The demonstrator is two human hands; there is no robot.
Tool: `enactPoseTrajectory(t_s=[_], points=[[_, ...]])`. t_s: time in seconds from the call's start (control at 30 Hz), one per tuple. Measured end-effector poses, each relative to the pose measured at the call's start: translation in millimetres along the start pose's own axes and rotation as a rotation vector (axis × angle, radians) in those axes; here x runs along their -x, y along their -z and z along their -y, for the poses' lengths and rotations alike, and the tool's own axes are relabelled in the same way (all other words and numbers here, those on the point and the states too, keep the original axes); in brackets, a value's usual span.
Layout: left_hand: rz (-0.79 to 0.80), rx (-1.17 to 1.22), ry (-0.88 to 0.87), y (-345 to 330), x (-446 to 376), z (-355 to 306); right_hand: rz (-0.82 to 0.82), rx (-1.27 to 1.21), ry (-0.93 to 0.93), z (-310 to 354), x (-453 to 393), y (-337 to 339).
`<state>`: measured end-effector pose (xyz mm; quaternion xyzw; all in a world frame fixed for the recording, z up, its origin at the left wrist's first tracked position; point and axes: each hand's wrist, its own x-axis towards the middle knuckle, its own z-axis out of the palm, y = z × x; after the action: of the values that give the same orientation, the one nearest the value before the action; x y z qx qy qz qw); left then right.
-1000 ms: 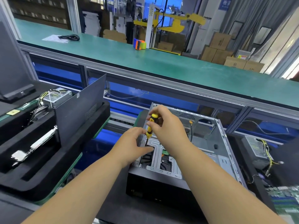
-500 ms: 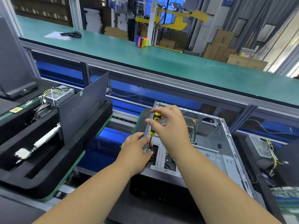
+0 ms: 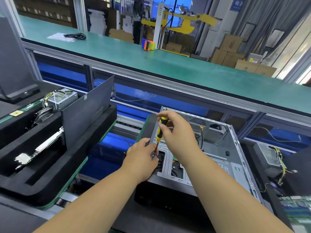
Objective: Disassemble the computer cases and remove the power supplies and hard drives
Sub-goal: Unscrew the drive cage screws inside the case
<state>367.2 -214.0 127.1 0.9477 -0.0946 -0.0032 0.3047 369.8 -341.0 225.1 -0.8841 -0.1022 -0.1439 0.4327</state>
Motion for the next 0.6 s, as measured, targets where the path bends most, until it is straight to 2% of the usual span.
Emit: enactPoseTrajectory(t_s=[0.33,0.6], points=[[0.021,0.009,0.033,-0.2,0.5,-1.3,-0.186,0.031,0.073,-1.4,4.0,-5.0],[0.019,-0.030,0.026,1.8,1.6,-4.4,-0.063,0.029,0.037,2.6,0.9,2.2]])
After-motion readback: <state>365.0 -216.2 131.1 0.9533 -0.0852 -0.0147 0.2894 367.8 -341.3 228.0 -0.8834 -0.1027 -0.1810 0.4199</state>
